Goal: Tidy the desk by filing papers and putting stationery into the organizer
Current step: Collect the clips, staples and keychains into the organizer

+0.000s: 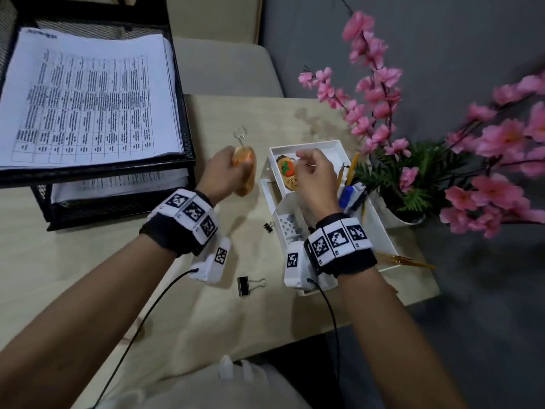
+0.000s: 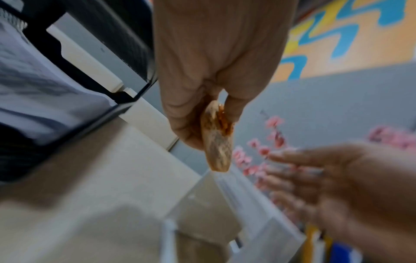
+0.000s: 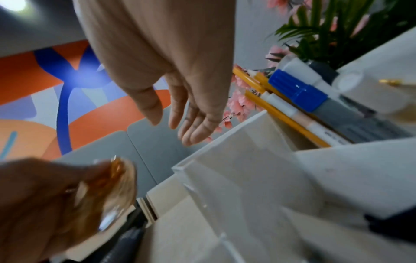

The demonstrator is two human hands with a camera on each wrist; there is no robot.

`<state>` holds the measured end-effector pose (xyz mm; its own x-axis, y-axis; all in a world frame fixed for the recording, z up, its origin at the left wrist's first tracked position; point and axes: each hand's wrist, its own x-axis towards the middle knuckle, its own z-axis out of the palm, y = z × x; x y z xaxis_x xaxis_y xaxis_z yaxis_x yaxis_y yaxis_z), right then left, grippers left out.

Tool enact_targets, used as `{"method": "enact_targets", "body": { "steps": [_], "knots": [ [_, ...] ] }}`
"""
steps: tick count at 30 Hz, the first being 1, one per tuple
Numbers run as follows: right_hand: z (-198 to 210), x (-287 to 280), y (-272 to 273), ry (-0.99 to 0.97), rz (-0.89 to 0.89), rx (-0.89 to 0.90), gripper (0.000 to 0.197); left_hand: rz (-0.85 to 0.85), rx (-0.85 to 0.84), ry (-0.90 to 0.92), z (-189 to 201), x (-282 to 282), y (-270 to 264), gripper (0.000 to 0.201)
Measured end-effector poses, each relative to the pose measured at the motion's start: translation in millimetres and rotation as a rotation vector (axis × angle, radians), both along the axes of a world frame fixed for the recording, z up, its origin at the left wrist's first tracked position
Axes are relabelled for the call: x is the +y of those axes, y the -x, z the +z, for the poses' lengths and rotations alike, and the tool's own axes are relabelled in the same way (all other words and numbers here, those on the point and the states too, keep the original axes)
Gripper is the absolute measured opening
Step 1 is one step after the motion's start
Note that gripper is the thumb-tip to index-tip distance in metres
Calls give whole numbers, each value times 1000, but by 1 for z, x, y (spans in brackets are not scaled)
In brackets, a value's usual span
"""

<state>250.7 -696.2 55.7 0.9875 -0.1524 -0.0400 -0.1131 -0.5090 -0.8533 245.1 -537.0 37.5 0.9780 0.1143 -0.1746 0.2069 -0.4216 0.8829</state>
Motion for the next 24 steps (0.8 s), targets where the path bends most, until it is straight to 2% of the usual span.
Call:
{"method": "enact_targets", "body": {
  "steps": [3, 5, 7, 9, 11, 13, 14, 15, 18, 21, 24],
  "knots": [
    [12, 10, 8, -361, 107, 118, 19, -3, -112, 291, 42, -16, -1, 25],
    [21, 11, 7, -549, 129, 110, 12, -20, -121, 431, 60, -29, -1, 24],
    [33, 4, 1, -610, 75, 23, 8, -27, -108, 503, 70, -38, -3, 28],
    [43, -11, -11, -567, -1, -74, 15, -15, -110, 455, 66, -41, -9, 24],
    [52, -29, -28, -408, -70, -159, 20, 3, -130, 241, 57, -41, -15, 17],
    [55, -45, -49, -125, -66, -215, 15, -75, -147, -84, 48, -46, -20, 23],
    [57, -50, -58, 41, -16, -212, 16, -146, -136, -236, 43, -50, -22, 27],
    [60, -54, -66, 211, 61, -186, 25, -223, -109, -381, 38, -56, -24, 32],
    [67, -61, -79, 603, 344, -30, 38, -401, -38, -796, 29, -71, -28, 40],
    [63, -60, -87, 837, 526, 136, 40, -429, -95, -1010, 23, -78, -29, 32],
    [53, -58, -96, 962, 609, 256, 39, -445, -143, -1029, 20, -81, -31, 32]
  ]
}}
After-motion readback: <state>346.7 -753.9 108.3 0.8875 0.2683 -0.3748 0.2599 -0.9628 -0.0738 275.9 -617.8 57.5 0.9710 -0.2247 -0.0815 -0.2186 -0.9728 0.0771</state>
